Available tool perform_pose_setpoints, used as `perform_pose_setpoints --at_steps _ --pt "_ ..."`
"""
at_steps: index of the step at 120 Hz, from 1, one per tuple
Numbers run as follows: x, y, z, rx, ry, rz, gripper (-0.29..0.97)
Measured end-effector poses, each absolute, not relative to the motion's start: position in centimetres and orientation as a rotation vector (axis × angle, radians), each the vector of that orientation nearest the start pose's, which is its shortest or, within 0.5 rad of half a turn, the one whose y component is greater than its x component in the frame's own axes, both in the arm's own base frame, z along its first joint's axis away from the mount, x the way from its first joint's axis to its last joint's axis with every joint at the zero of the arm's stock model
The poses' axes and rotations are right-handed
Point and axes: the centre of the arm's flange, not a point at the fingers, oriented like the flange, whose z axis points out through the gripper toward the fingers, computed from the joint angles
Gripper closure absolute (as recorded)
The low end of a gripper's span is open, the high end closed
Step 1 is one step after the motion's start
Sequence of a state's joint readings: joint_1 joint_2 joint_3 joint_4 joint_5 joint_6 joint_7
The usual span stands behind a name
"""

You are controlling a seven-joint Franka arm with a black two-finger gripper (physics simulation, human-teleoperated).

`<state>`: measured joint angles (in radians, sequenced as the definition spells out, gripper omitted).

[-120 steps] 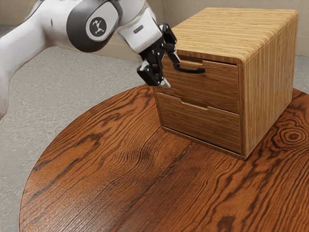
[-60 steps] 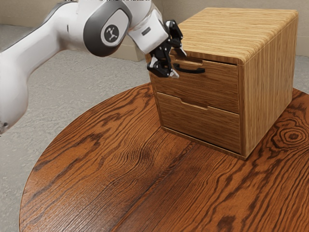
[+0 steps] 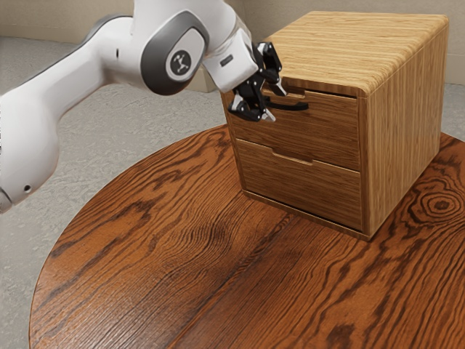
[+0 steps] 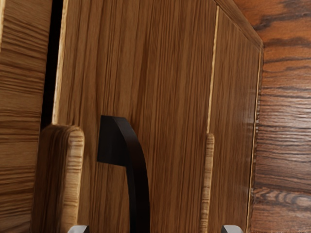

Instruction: Pull the drawer handle with one arm to open the drawer

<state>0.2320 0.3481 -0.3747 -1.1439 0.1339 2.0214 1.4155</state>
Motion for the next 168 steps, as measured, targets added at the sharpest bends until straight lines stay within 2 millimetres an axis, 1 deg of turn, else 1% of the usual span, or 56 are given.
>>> perform_pose_setpoints --at_steps 51,104,120,168 --pt "69.2 -2.9 66.8 -1.947 1.92 -0.599 0.49" --pt "69.2 -3.0 66.7 -1.93 1.936 -0.595 0.64" --pt "69.0 -3.1 66.8 -1.926 1.939 -0.593 0.66" --pt "68.8 -3.0 66.3 -1.927 1.95 -0.573 0.69"
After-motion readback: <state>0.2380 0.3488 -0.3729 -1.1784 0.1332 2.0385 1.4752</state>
